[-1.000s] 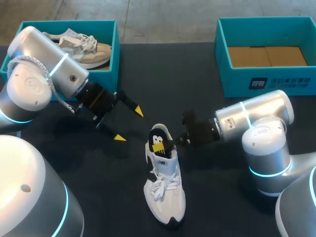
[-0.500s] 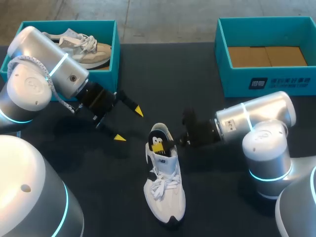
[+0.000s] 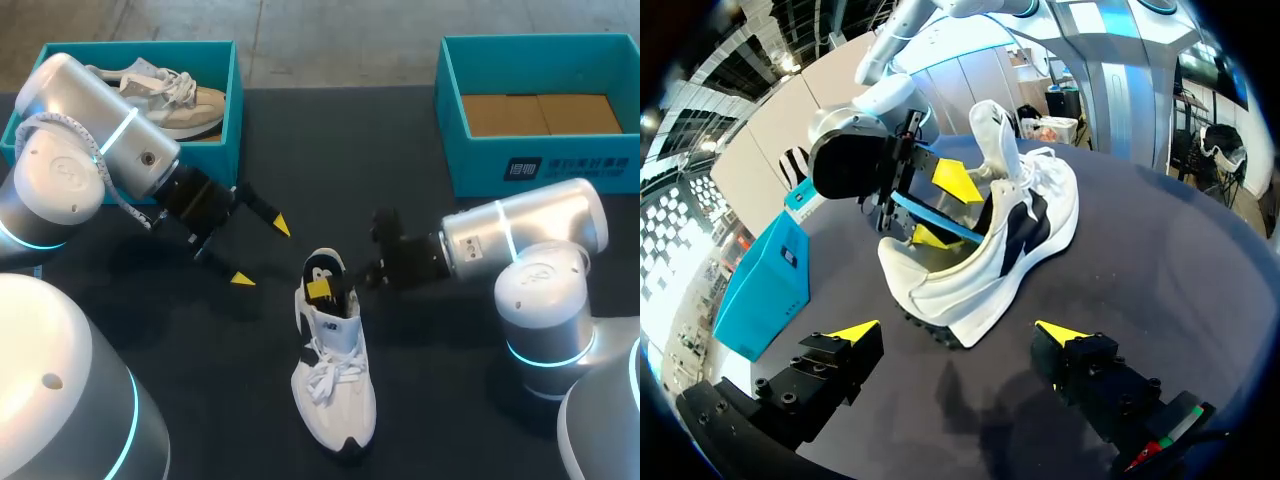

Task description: Take the shoe out of the shoebox, open the shoe tongue, remove and reinsert the insole, then place the shoe into the shoebox

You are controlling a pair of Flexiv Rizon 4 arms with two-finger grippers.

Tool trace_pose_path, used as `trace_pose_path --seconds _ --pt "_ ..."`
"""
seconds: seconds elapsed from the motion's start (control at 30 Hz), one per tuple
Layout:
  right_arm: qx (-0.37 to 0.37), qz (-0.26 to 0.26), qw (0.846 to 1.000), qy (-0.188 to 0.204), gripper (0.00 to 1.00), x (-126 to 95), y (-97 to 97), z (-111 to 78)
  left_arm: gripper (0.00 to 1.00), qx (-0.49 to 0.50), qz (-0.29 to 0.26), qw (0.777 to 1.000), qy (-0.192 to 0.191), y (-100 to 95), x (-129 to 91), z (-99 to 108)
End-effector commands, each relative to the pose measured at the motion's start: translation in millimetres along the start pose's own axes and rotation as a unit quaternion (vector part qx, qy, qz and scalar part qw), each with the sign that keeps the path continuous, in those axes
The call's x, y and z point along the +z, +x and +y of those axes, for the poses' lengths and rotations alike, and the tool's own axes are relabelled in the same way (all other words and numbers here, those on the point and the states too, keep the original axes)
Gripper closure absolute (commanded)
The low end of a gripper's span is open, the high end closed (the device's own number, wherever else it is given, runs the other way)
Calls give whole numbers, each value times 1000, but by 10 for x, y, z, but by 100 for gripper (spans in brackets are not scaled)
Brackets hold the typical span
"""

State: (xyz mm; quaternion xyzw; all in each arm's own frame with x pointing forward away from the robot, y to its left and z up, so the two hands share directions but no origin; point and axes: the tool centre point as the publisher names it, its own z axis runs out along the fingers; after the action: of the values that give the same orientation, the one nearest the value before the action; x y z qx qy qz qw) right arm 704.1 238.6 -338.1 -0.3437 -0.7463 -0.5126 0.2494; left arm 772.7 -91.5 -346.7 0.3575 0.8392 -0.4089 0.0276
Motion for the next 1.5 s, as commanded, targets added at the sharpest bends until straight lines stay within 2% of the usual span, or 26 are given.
trace_pose_path --seconds 0.03,0.23,0.3,0.33,0.4,0.47,0.7,0.97,1.5 --pt "1 -4 1000 -3 53 -7 3 -3 0 0 1 1000 -1 -2 3 0" --pt "0 -15 1000 -13 53 -40 -5 -7 0 0 1 1000 -1 -2 3 0" --pt "5 -21 1000 -9 57 -51 -12 -9 0 0 1 1000 -1 -2 3 0" --pt "6 -23 1000 -8 61 -50 -15 -9 0 0 1 1000 -1 -2 3 0" --pt "11 -29 1000 -2 76 -38 -17 -7 0 0 1 1000 -1 -2 3 0" --pt "11 -28 1000 0 100 -24 -21 -7 0 0 1 1000 -1 -2 3 0" --pt "17 -34 999 15 100 27 -7 2 0 0 1 1000 -1 -2 3 0" --pt "60 -49 996 39 100 95 -50 -42 0 0 1 1000 -1 -2 3 0" --pt "112 -57 990 59 100 164 -18 -382 0 0 1 1000 -1 -2 3 0"
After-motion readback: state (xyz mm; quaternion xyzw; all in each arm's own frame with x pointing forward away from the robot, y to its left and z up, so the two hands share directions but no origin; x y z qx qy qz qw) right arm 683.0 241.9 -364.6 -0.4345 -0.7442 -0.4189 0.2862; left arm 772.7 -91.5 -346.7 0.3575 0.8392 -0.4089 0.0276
